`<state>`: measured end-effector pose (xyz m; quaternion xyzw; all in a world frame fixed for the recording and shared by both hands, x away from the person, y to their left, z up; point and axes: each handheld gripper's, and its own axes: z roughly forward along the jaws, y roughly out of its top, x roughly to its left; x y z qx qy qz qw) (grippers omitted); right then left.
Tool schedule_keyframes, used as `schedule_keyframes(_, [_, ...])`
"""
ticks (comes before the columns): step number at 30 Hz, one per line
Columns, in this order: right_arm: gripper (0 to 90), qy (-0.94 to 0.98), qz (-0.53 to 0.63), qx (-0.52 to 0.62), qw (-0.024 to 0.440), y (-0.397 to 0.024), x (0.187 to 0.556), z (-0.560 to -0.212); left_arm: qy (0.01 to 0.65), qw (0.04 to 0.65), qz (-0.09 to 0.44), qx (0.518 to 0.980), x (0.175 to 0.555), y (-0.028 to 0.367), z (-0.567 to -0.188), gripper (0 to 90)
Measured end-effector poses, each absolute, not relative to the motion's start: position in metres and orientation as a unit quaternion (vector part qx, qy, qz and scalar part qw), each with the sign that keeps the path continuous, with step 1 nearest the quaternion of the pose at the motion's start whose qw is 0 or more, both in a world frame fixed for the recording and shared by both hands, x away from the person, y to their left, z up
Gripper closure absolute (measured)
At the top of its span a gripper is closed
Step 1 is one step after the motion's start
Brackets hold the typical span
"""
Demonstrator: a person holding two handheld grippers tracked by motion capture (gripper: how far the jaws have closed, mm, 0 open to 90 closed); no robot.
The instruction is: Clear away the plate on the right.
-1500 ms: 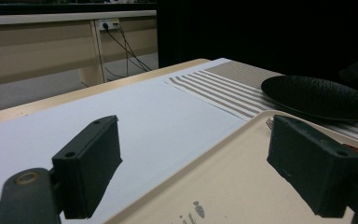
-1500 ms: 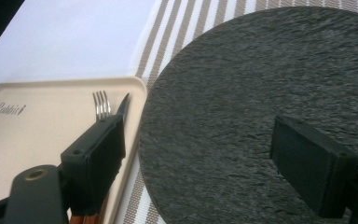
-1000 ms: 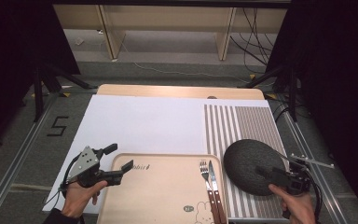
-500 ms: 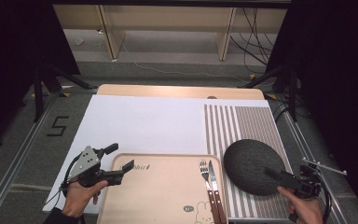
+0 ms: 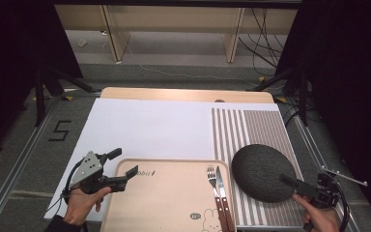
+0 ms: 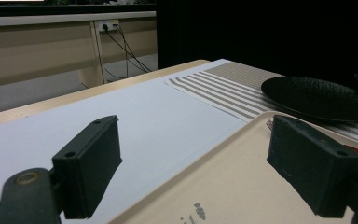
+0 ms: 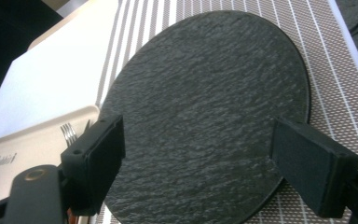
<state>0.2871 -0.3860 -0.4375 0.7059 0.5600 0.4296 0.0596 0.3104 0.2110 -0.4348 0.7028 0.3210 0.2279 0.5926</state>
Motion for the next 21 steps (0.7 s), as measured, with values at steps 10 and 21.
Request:
schedule_keyframes(10, [19.3, 0.546, 0.421, 0.722, 0.067, -0.395, 0.287, -0.445, 0.319, 0.596, 0.228, 0.701, 0.311, 0.210, -0.436, 16.2])
schedule_keyframes(21, [21.0, 0.527, 0.420, 0.738, 0.039, -0.401, 0.285, -0.450, 0.321, 0.591, 0.228, 0.704, 0.310, 0.211, -0.435, 16.2])
